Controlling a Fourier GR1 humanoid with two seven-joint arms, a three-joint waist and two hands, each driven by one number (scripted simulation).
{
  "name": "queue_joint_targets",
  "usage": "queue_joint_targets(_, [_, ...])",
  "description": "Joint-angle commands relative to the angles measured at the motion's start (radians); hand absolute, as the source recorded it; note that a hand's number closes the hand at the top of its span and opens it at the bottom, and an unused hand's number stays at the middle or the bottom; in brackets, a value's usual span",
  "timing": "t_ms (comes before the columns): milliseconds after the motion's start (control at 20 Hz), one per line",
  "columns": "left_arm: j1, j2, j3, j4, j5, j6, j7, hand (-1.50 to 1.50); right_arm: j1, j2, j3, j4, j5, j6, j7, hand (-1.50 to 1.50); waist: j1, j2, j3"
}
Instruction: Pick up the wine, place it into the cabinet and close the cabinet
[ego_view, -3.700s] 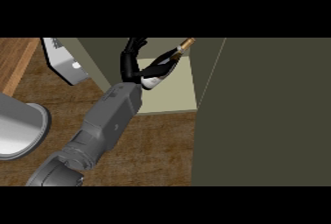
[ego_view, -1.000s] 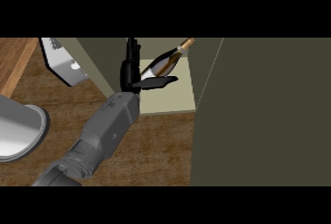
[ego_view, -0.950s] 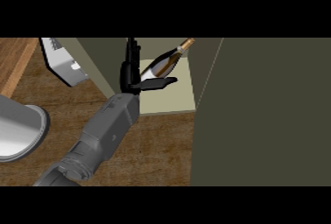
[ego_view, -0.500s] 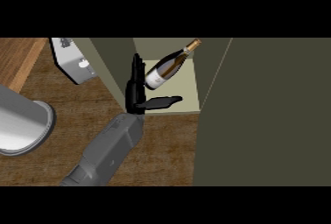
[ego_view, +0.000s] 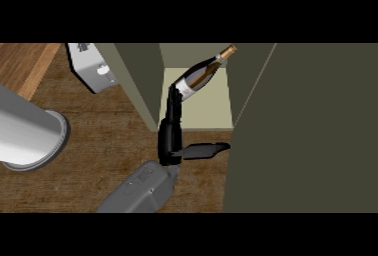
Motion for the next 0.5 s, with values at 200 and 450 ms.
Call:
queue_joint_targets(200, [0.213,0.030,-0.123,-0.369,-0.097,0.155,0.048,-1.50,0.080,-0.001,0.018,-0.158,-0.007,0.000,0.036,-1.50,0.008,-0.001,0.000])
queue_joint_targets(450, [0.380,0.105,-0.207,-0.569,-0.177,0.250,0.085,-1.50,0.054,-0.018,-0.034,-0.087,-0.043,0.015,-0.001,-1.50,0.014,-0.001,0.000])
